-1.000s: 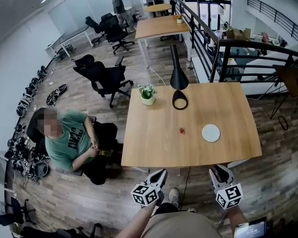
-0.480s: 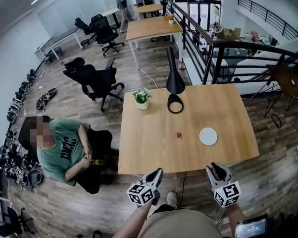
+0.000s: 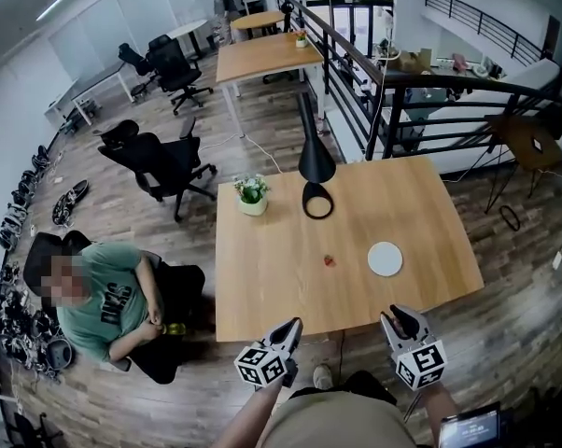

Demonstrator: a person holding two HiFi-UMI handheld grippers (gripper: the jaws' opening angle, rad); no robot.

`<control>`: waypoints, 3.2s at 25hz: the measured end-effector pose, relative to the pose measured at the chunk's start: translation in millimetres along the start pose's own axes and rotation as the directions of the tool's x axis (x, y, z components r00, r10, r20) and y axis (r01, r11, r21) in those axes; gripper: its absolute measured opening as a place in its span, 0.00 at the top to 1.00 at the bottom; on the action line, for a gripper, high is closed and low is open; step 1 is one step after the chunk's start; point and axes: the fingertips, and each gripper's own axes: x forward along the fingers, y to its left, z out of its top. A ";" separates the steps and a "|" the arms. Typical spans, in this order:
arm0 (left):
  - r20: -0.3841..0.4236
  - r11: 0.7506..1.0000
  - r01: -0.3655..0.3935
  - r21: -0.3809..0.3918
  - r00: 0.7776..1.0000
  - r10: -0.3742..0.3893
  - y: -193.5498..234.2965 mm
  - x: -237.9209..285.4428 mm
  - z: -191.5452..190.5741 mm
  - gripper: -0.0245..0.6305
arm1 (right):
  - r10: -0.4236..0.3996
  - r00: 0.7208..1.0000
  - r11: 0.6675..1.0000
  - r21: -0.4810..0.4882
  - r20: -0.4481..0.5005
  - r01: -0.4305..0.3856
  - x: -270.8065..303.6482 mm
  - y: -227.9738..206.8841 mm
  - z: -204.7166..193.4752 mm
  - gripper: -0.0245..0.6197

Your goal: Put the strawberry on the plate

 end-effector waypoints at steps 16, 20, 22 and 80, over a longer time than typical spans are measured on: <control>0.081 0.999 -0.054 -0.001 0.995 0.054 6.1 11.0 43.5 0.96 | 0.103 0.994 0.995 0.002 -0.022 -0.103 46.7 2.6 0.6 0.80; 0.110 0.995 -0.098 -0.007 0.989 0.098 7.9 14.6 46.1 0.96 | 0.154 0.988 0.988 -0.011 -0.022 -0.154 63.3 -4.5 6.6 0.80; 0.131 0.993 -0.114 -0.008 0.985 0.114 11.3 25.6 52.4 0.96 | 0.168 0.986 0.986 -0.019 -0.023 -0.168 77.8 -19.1 8.8 0.80; 0.044 0.919 -0.389 -0.061 0.919 0.392 64.3 149.0 86.0 0.96 | 0.380 0.613 0.847 -0.006 -0.692 -0.532 395.4 -69.7 -275.9 0.70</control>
